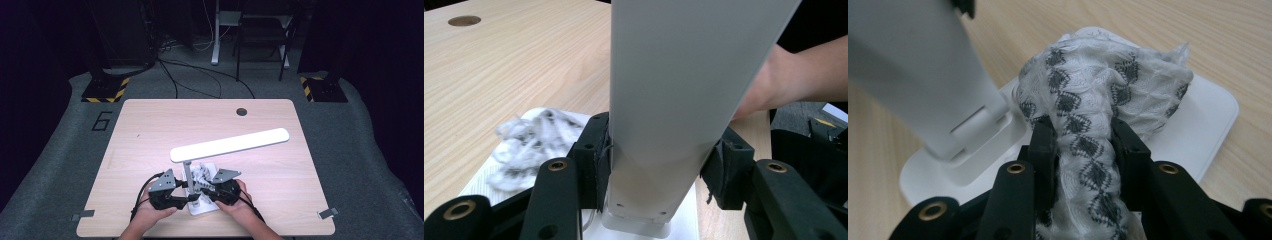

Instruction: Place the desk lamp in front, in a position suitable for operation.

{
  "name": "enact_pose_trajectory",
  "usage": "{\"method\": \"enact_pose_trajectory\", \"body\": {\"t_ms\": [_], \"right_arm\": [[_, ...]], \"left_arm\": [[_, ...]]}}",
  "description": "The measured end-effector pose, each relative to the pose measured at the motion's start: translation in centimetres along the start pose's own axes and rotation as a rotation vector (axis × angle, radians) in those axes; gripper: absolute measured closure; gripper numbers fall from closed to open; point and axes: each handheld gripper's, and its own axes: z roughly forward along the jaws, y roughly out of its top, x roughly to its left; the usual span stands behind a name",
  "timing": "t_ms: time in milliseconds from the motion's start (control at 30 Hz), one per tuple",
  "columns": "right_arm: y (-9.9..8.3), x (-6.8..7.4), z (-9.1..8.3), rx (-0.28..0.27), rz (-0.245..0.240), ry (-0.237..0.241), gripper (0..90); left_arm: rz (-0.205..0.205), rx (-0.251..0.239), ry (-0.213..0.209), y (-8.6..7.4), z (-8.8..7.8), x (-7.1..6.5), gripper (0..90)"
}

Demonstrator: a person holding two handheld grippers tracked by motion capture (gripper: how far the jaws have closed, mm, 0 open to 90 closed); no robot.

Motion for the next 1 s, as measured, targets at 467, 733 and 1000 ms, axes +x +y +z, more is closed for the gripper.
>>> {"method": "enact_pose_trajectory", "body": {"t_ms": [467, 733, 1000], "right_arm": [[2.4, -2.1, 2.4, 0.011, -0.008, -0.059, 68.7], [2.8, -3.8, 3.2, -0.006, 0.035, -0.108, 68.6], [2.9, -4.8, 3.4, -0.017, 0.079, -0.116, 68.3]], "left_arm": [[0.001, -0.004, 0.001, -0.1, 0.0, 0.0, 51.1], [0.001, -0.004, 0.002, -0.1, 0.0, 0.0, 51.2], [0.0, -0.006, 0.005, -0.1, 0.0, -0.1, 51.1]]}}
